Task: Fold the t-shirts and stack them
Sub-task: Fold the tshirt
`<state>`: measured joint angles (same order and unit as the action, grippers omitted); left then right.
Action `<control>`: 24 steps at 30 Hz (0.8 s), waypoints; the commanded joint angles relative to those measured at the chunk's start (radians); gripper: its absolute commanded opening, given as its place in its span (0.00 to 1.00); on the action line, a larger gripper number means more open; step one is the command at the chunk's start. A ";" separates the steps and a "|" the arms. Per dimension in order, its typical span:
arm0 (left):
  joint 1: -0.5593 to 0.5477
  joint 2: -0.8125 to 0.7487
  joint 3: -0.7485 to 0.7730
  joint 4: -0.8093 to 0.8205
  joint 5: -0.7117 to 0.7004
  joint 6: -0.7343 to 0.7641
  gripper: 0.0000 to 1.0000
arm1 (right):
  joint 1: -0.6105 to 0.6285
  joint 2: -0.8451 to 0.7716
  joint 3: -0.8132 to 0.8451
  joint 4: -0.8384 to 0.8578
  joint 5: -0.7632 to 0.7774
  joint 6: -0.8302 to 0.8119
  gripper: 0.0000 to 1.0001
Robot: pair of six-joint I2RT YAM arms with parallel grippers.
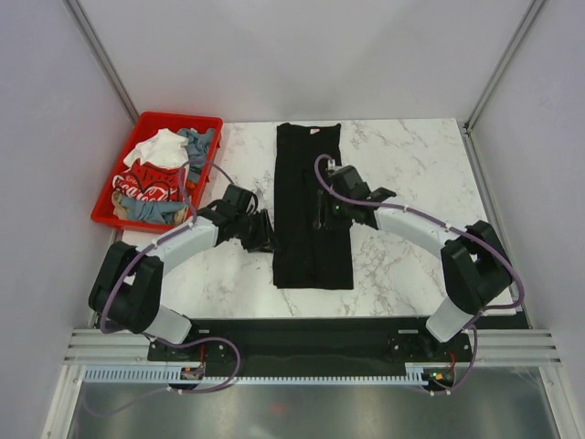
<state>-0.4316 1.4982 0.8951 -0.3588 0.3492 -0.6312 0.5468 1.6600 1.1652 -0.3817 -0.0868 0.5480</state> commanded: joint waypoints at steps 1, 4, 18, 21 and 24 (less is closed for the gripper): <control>-0.035 -0.084 -0.094 0.038 0.008 -0.065 0.40 | 0.091 -0.045 -0.065 -0.003 0.059 0.050 0.51; -0.039 -0.107 -0.174 0.047 0.020 -0.088 0.40 | 0.165 -0.051 -0.093 0.000 0.120 0.076 0.52; -0.108 -0.076 -0.243 0.047 0.020 -0.088 0.40 | 0.334 0.010 -0.159 0.010 0.202 0.164 0.46; -0.111 -0.073 -0.245 0.047 0.020 -0.088 0.40 | 0.343 0.020 -0.164 0.010 0.205 0.173 0.44; -0.111 -0.072 -0.246 0.047 0.020 -0.088 0.40 | 0.346 0.018 -0.173 0.001 0.213 0.182 0.43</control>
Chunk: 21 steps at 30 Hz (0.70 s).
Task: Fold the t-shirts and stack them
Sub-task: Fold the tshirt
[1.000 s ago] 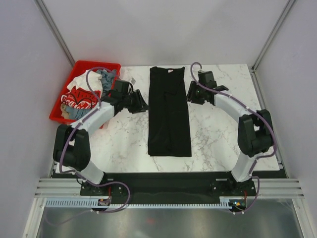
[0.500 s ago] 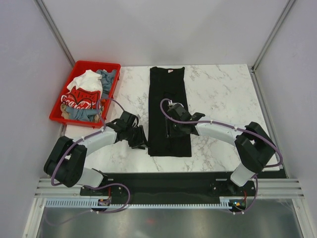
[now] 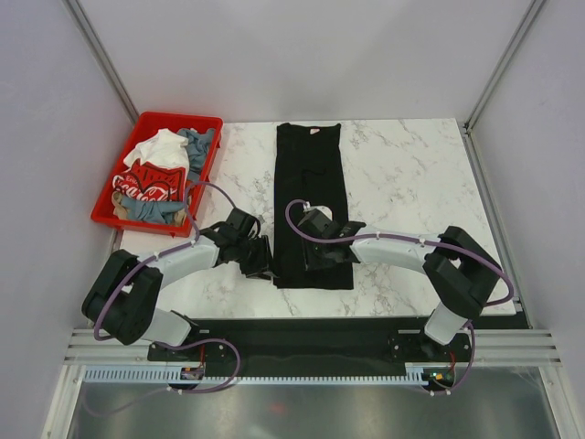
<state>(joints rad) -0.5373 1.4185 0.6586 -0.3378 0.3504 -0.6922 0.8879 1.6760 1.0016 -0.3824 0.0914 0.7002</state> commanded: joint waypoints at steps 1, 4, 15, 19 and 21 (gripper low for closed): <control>-0.006 0.008 -0.010 0.026 0.019 -0.027 0.40 | 0.005 0.001 -0.012 -0.001 0.039 0.033 0.43; -0.006 0.003 -0.017 0.026 0.019 -0.027 0.40 | 0.006 -0.004 -0.027 -0.004 0.044 0.044 0.44; -0.006 -0.059 -0.024 0.026 0.019 -0.027 0.40 | 0.013 -0.044 -0.049 0.048 -0.021 0.097 0.10; -0.006 -0.053 -0.021 0.026 0.019 -0.027 0.40 | 0.013 -0.076 -0.073 0.072 -0.033 0.137 0.00; -0.009 -0.036 -0.016 0.026 0.019 -0.027 0.40 | 0.013 -0.082 -0.104 0.105 -0.045 0.162 0.00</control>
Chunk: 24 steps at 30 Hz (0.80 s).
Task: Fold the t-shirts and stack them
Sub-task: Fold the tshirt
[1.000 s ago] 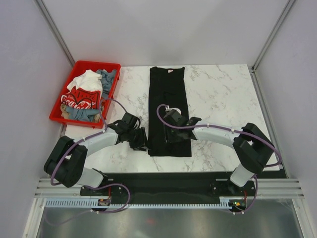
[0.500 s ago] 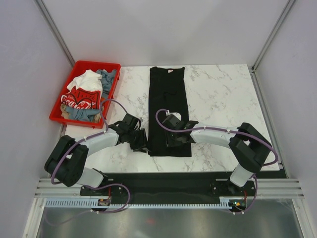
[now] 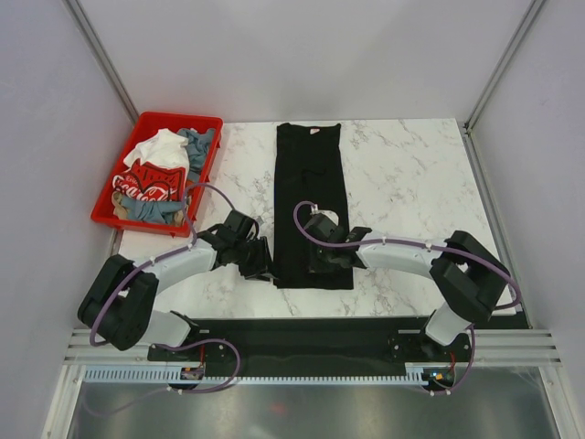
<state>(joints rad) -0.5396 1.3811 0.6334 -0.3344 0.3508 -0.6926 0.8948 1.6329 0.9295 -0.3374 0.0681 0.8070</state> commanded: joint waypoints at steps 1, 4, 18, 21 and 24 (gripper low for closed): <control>-0.008 0.004 0.009 0.023 0.019 -0.027 0.40 | 0.006 -0.045 -0.041 0.069 -0.025 0.064 0.00; -0.019 0.016 0.002 0.023 0.019 -0.027 0.40 | 0.006 -0.059 -0.081 0.093 -0.022 0.080 0.00; -0.059 0.070 0.022 0.023 0.019 -0.027 0.40 | 0.006 -0.114 -0.116 0.091 0.025 0.066 0.22; -0.062 0.079 0.017 0.023 0.019 -0.027 0.40 | 0.004 -0.136 -0.084 0.005 0.067 0.054 0.24; -0.066 0.064 0.005 0.023 0.019 -0.027 0.40 | 0.007 -0.157 -0.041 -0.069 0.090 0.043 0.21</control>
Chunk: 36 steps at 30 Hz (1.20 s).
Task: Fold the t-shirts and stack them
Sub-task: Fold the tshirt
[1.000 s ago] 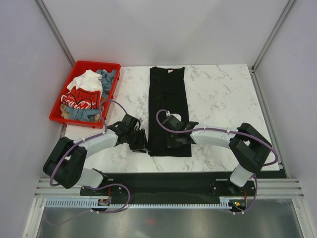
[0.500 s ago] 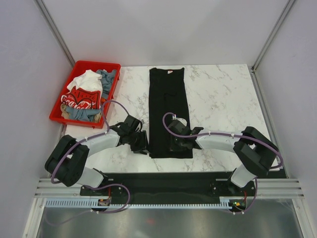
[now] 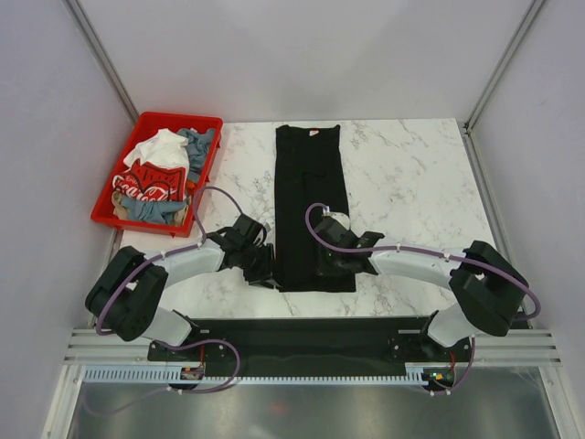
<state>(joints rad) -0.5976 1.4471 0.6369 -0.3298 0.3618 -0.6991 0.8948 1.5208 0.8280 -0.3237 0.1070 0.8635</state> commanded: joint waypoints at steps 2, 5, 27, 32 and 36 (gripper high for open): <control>-0.010 -0.045 -0.009 0.018 0.008 -0.020 0.40 | 0.007 -0.048 0.091 -0.113 0.042 -0.021 0.17; -0.010 -0.086 -0.014 0.101 -0.071 -0.136 0.35 | 0.015 -0.050 0.117 -0.117 0.020 -0.021 0.16; -0.010 -0.087 -0.048 0.089 -0.089 -0.135 0.39 | 0.024 0.052 -0.030 0.051 -0.003 -0.044 0.06; -0.008 -0.097 -0.043 0.092 -0.058 -0.128 0.41 | 0.024 -0.005 -0.001 0.048 -0.050 -0.063 0.09; -0.010 -0.094 -0.037 0.092 -0.064 -0.125 0.44 | 0.024 -0.057 0.049 0.006 -0.064 -0.066 0.16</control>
<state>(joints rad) -0.6029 1.3693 0.5945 -0.2581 0.2909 -0.8108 0.9142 1.5291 0.8188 -0.3004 0.0570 0.8139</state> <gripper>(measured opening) 0.434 0.148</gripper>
